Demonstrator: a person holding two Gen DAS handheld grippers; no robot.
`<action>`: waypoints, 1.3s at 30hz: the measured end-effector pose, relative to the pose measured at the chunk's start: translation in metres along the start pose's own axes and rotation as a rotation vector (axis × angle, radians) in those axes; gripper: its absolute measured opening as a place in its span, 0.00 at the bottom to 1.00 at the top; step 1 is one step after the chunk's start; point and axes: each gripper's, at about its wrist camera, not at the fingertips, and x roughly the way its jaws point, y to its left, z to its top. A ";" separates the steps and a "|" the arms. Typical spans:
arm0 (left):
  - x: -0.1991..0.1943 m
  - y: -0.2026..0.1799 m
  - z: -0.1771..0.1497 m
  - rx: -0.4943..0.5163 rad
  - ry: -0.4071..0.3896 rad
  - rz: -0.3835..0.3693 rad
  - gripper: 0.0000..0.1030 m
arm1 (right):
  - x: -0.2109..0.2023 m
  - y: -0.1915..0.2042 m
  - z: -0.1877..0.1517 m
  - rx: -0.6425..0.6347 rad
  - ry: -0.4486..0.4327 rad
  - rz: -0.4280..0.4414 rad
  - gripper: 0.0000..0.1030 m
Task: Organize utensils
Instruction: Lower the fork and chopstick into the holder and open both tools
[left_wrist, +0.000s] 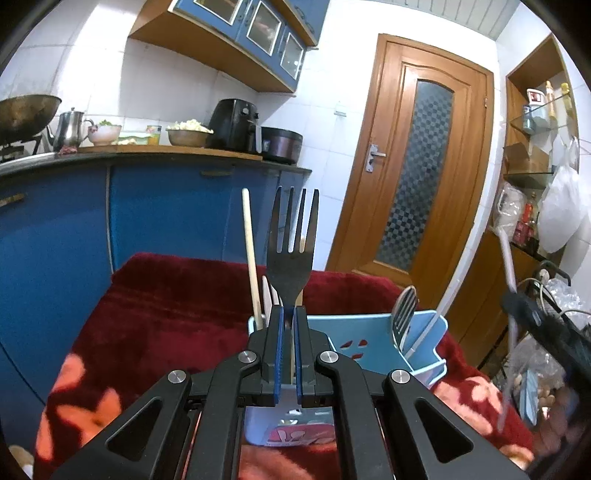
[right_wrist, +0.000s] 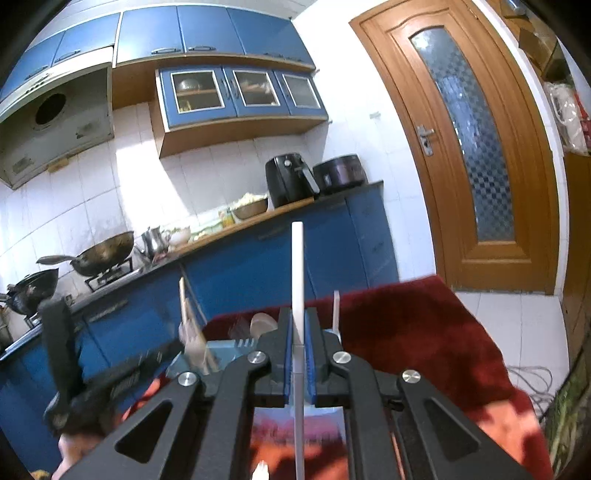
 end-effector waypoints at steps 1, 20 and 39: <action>0.001 0.001 -0.001 -0.002 0.004 -0.003 0.04 | 0.008 0.001 0.004 -0.010 -0.021 -0.007 0.07; 0.009 0.009 -0.007 -0.030 0.025 -0.020 0.04 | 0.068 0.002 -0.001 -0.062 -0.092 -0.057 0.08; -0.002 -0.004 -0.005 -0.012 0.048 -0.037 0.22 | 0.036 0.015 0.000 -0.066 -0.072 -0.031 0.30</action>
